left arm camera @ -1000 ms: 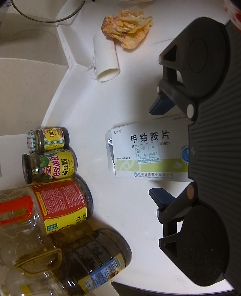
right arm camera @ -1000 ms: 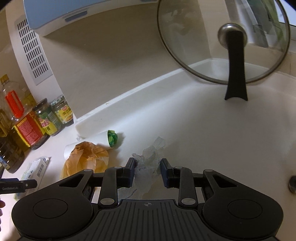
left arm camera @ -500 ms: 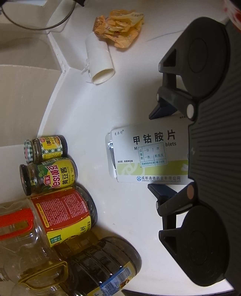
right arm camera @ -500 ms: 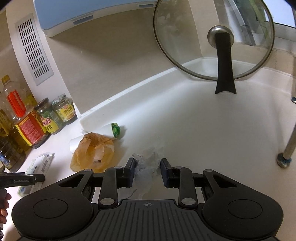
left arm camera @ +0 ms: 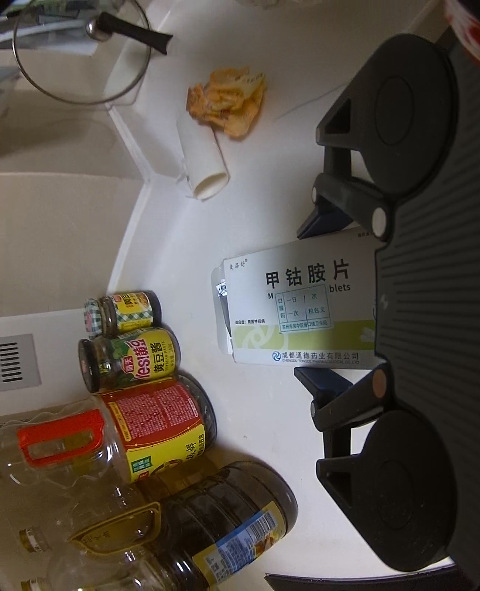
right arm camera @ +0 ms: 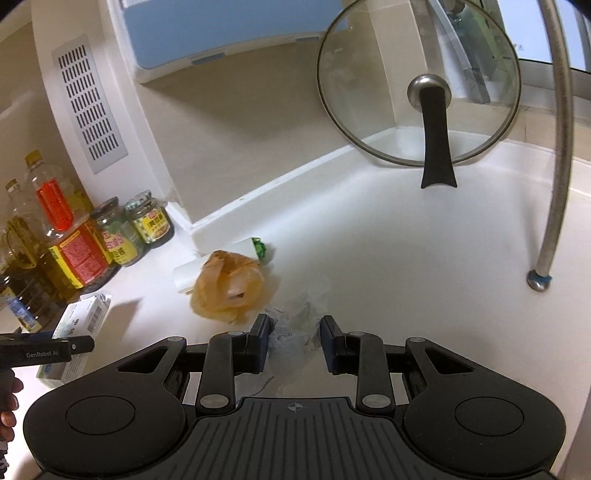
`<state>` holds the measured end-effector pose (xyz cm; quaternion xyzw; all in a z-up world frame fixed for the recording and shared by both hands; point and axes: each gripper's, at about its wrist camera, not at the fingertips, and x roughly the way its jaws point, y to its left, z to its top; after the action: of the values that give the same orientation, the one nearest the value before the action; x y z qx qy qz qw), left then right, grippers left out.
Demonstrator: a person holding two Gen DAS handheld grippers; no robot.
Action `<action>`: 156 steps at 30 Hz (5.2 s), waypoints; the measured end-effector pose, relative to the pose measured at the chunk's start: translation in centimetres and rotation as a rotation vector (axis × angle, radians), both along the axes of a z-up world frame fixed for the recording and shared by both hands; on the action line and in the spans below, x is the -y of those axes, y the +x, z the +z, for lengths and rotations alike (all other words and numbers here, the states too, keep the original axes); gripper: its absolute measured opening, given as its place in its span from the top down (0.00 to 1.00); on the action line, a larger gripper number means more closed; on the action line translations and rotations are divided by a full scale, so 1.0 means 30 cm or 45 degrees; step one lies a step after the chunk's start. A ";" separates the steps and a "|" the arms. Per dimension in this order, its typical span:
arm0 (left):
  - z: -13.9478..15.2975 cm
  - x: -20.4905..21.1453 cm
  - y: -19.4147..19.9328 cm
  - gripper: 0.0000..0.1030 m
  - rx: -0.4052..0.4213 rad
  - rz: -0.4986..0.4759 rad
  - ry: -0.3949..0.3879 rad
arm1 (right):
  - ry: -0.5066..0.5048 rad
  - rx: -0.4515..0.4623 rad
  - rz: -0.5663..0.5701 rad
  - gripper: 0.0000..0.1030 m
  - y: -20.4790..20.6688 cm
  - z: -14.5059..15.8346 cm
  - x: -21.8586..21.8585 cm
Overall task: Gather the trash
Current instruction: 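Grasp the white medicine box with the left tool while the right tool grasps the crumpled clear plastic, then carry the medicine box and clear plastic down over the trash bin with both tools, then open both tools to drop the medicine box and plastic into the bin, then raise both tools back up toward the counter items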
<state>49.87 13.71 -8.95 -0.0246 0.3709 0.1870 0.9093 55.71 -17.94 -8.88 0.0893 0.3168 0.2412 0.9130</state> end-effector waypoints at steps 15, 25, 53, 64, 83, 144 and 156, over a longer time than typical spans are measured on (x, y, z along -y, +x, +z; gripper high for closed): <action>0.089 0.076 -0.295 0.31 0.103 -0.099 -0.075 | 0.024 0.008 0.056 0.70 -0.287 0.043 -0.031; 0.137 0.193 -0.524 0.31 0.133 -0.059 -0.073 | 0.086 0.008 0.290 0.71 -0.435 0.044 -0.064; -0.143 0.543 -0.811 0.31 -0.037 0.054 -0.239 | -0.065 -0.209 0.633 0.70 -0.662 -0.233 0.055; -0.371 0.521 -0.832 0.31 -0.169 0.107 -0.305 | -0.212 -0.298 0.674 0.70 -0.671 -0.460 -0.003; -0.625 0.472 -0.757 0.31 -0.235 0.084 -0.395 | -0.316 -0.350 0.644 0.70 -0.599 -0.718 -0.078; -0.735 0.509 -0.622 0.22 -0.294 -0.025 -0.399 | -0.301 -0.491 0.420 0.48 -0.471 -0.759 -0.003; -0.693 0.508 -0.670 0.23 -0.280 -0.002 -0.365 | -0.286 -0.477 0.460 0.48 -0.520 -0.733 -0.005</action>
<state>29.78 -1.51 -29.75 -0.1330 0.4911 0.1330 0.8506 40.13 -17.79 -30.88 -0.0272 0.5156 0.3425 0.7849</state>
